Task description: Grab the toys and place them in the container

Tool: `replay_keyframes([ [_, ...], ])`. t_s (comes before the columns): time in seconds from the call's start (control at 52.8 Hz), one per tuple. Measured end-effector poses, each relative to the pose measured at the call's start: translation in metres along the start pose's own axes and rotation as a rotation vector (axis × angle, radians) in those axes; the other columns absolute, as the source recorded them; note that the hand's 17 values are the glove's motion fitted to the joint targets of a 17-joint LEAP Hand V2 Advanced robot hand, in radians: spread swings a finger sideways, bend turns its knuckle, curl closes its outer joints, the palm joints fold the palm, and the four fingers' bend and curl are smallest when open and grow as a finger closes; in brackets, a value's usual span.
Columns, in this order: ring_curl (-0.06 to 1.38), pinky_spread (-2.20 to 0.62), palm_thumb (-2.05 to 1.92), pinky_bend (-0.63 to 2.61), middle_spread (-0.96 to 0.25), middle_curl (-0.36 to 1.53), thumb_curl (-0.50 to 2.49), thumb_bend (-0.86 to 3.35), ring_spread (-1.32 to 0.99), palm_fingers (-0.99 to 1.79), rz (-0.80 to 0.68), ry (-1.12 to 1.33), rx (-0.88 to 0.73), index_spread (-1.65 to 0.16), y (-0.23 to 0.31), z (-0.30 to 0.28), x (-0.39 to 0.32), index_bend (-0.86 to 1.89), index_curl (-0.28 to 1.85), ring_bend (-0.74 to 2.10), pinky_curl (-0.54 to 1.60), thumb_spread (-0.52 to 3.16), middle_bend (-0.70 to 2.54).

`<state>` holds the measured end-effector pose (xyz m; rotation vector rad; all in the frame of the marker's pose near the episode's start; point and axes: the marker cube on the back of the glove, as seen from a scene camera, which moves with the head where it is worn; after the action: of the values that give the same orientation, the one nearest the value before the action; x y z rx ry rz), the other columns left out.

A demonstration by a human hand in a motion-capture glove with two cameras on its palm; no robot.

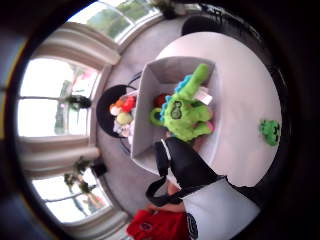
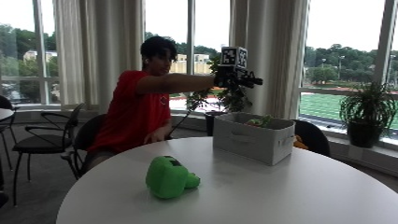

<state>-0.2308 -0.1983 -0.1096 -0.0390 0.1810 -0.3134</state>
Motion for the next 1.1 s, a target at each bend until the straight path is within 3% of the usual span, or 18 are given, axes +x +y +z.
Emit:
replay_keyframes([
  [0.057, 0.33, 0.03, 0.09, 1.47, -0.09, 0.41, 0.58, -0.04, -0.03, -0.24, 0.234, 0.054, -0.001, -0.36, 0.001, 0.006, 0.043, 0.08, 0.27, 0.53, 0.44, 1.08, 0.14],
  [0.341, 0.3, 0.07, 0.05, 1.41, -0.08, 0.35, 0.46, -0.03, 0.01, -0.22, 0.507, 0.076, -0.052, -0.36, 0.049, 0.066, 0.238, 0.09, 0.2, 0.42, 0.39, 1.11, 0.14],
  [0.644, 0.29, 0.1, 0.01, 1.38, -0.07, 0.31, 0.39, -0.04, 0.02, -0.23, 0.627, 0.077, -0.201, -0.35, 0.09, 0.164, 0.344, 0.08, 0.15, 0.33, 0.36, 1.06, 0.14],
  [1.098, 0.29, 0.11, 0.0, 1.36, -0.07, 0.27, 0.35, -0.03, 0.03, -0.22, 0.622, 0.034, -0.273, -0.35, 0.098, 0.216, 0.391, 0.08, 0.12, 0.24, 0.34, 1.01, 0.13],
])
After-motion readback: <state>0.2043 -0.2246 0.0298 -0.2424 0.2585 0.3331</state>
